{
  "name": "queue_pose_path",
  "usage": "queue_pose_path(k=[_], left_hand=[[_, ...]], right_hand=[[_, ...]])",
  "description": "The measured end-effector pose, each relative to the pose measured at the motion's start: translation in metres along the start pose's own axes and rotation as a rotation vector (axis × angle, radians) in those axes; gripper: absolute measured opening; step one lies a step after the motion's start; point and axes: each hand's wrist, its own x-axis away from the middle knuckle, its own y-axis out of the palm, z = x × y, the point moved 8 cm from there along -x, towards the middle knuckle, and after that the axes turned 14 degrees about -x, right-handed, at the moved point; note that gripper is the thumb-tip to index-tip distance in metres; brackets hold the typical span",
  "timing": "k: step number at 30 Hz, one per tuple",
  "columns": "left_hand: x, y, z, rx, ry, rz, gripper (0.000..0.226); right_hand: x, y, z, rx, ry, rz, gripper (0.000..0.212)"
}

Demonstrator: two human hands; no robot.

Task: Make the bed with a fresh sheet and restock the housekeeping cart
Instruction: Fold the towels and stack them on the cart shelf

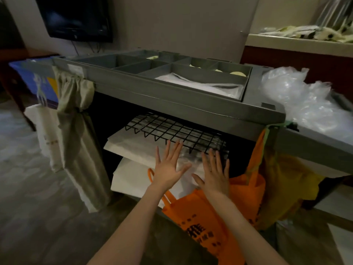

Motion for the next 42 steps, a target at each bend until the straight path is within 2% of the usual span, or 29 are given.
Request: queue_pose_path(k=[2, 7, 10, 14, 18, 21, 26, 33, 42], left_hand=[[-0.009, 0.016, -0.001, 0.033, 0.020, -0.007, 0.084], [-0.022, 0.033, 0.000, -0.034, 0.003, -0.045, 0.088], [-0.020, 0.034, 0.001, -0.043, 0.010, -0.054, 0.094], [-0.020, 0.023, -0.001, -0.039, 0.033, -0.021, 0.096], [-0.014, 0.014, -0.002, -0.013, 0.020, -0.002, 0.089], [-0.002, 0.009, -0.003, -0.039, -0.007, -0.001, 0.087], [0.015, -0.003, -0.006, -0.084, -0.047, -0.065, 0.099], [0.080, -0.022, -0.016, -0.047, -0.113, -0.133, 0.105], [0.162, -0.054, -0.032, 0.006, -0.190, -0.199, 0.099]], right_hand=[[-0.004, 0.003, 0.007, -0.074, 0.008, 0.066, 0.076], [-0.002, 0.011, 0.011, -0.068, -0.051, 0.145, 0.080], [0.002, 0.014, 0.008, -0.079, -0.035, 0.123, 0.090], [0.000, 0.011, 0.010, -0.106, -0.022, 0.141, 0.092], [0.001, 0.005, 0.006, -0.144, 0.024, 0.031, 0.102], [0.009, 0.007, 0.001, -0.160, 0.029, -0.071, 0.102], [0.034, -0.005, -0.009, -0.181, -0.049, 0.030, 0.106], [0.092, -0.008, -0.044, -0.196, -0.105, -0.063, 0.107], [0.164, -0.029, -0.085, -0.217, -0.216, -0.011, 0.102]])
